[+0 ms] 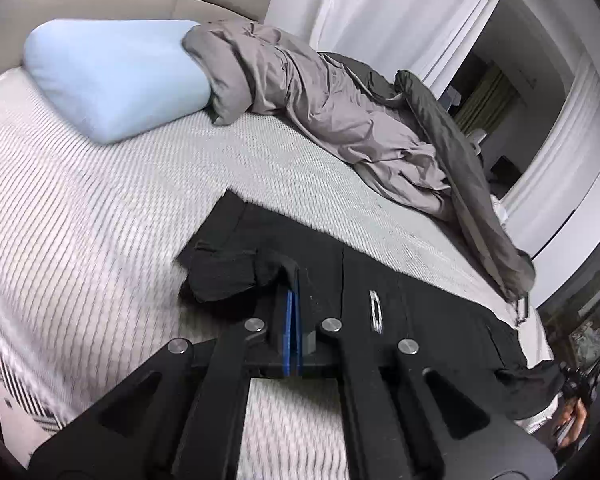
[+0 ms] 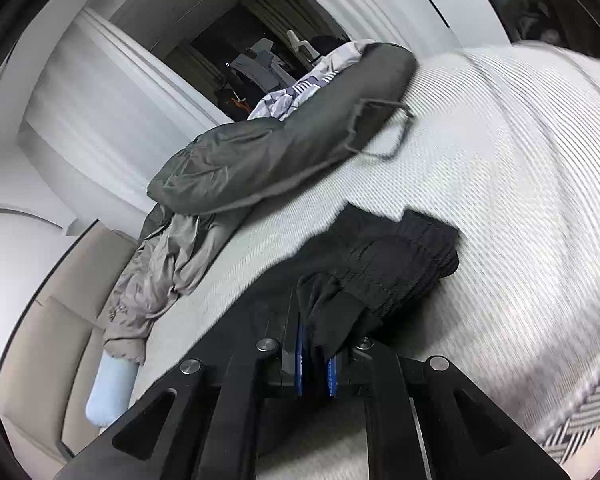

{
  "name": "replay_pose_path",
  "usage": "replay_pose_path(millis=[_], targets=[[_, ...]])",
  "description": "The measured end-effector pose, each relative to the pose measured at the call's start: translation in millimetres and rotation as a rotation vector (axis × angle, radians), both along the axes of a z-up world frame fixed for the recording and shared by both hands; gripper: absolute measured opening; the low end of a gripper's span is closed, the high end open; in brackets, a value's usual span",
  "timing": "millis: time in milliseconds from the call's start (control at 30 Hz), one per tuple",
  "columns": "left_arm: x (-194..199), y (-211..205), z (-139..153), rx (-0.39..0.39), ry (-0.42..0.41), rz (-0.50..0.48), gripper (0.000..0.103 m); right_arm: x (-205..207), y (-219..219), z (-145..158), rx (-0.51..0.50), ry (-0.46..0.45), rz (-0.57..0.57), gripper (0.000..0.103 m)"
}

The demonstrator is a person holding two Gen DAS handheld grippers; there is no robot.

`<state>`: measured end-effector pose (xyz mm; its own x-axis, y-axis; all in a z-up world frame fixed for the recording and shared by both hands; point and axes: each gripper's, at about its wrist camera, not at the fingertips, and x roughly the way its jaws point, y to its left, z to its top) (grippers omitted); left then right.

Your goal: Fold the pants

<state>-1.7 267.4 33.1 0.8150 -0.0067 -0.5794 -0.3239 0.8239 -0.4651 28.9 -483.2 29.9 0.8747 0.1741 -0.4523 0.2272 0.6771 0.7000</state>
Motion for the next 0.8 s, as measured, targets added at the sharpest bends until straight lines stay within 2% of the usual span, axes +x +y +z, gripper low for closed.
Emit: replay_pose_path(millis=[100,167,200,233,267,333,367,400,467,533,633,700,800], targets=[[62,10,5,0.005,0.043,0.012,0.000,68,-1,18,-0.020,0.027,0.001,0.008],[105,17,-1,0.011,0.089,0.030,0.000,113,-2,26,-0.043,0.044,0.003,0.009],[125,21,-8,0.006,0.111,0.044,0.003,145,-2,26,-0.042,0.056,0.001,0.013],[147,27,-18,-0.008,0.161,0.055,0.005,163,-4,23,-0.044,0.072,0.009,0.029],[162,32,-26,-0.020,0.196,0.065,0.009,190,-4,19,-0.038,0.112,0.026,0.048],[176,34,-34,-0.002,0.237,0.068,0.024,220,-3,9,-0.037,0.147,0.020,0.050],[177,32,-33,0.041,0.247,0.090,0.042,226,0,6,-0.074,0.173,0.000,0.050],[173,30,-30,0.077,0.240,0.107,0.066,226,4,4,-0.104,0.183,-0.005,0.050],[161,25,-22,0.122,0.192,0.128,0.079,213,13,0,-0.132,0.165,0.032,0.059],[152,19,-16,0.113,0.172,0.120,0.079,191,25,-8,-0.164,0.160,0.045,0.065],[135,-3,-9,0.089,0.156,0.096,0.079,153,45,-16,-0.176,0.142,0.083,0.083],[121,-33,0,0.134,0.142,0.033,0.080,132,65,-23,-0.190,0.140,0.092,0.085],[96,-69,6,0.160,0.121,-0.009,0.083,106,83,-26,-0.237,0.164,0.128,0.087]])
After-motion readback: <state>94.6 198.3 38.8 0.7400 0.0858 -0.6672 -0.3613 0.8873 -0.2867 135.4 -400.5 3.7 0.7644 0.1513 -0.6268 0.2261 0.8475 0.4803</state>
